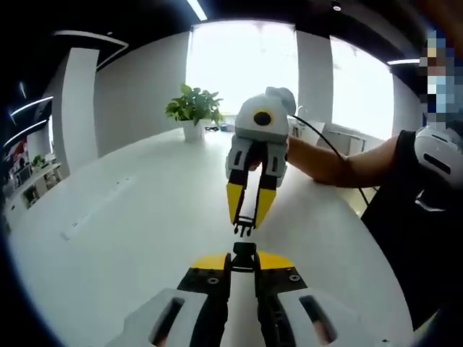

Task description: Snap the two parts of the plastic buckle together until the buckle closes and remains connected.

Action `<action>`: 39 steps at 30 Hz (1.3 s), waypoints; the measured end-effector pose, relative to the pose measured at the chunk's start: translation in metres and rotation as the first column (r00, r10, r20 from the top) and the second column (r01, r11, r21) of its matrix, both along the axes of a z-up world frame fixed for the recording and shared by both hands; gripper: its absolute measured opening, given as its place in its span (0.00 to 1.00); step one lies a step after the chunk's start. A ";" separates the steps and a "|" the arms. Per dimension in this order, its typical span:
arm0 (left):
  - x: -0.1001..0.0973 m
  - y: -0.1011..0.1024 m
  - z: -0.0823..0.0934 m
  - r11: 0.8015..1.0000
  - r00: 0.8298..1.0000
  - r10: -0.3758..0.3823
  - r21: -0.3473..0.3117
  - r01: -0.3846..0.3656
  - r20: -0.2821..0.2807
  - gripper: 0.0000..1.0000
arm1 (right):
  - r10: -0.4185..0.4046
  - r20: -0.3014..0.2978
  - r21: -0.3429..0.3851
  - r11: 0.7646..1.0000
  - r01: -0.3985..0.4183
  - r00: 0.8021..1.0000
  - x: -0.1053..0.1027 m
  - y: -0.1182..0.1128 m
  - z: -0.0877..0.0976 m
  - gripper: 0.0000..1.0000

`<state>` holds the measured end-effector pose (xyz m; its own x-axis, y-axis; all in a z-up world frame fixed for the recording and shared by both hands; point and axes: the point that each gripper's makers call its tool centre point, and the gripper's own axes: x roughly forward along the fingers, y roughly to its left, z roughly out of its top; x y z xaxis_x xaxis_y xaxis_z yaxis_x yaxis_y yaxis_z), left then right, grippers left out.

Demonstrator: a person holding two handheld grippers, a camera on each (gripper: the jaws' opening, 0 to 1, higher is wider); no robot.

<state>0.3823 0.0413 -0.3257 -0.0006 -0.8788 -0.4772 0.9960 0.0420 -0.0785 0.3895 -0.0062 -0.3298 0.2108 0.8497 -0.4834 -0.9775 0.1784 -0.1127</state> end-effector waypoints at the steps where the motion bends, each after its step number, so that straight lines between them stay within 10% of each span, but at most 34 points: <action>1: 0.000 0.000 0.000 1.000 1.000 0.000 -0.001 0.000 0.002 0.11 | -0.001 -0.001 0.002 1.000 0.001 1.000 0.000 0.000 0.000 0.11; 39: -0.025 0.007 -0.026 0.998 1.000 -0.021 0.065 0.022 -0.018 0.11 | 0.049 -0.041 -0.021 0.999 -0.050 0.998 -0.023 0.007 -0.011 0.11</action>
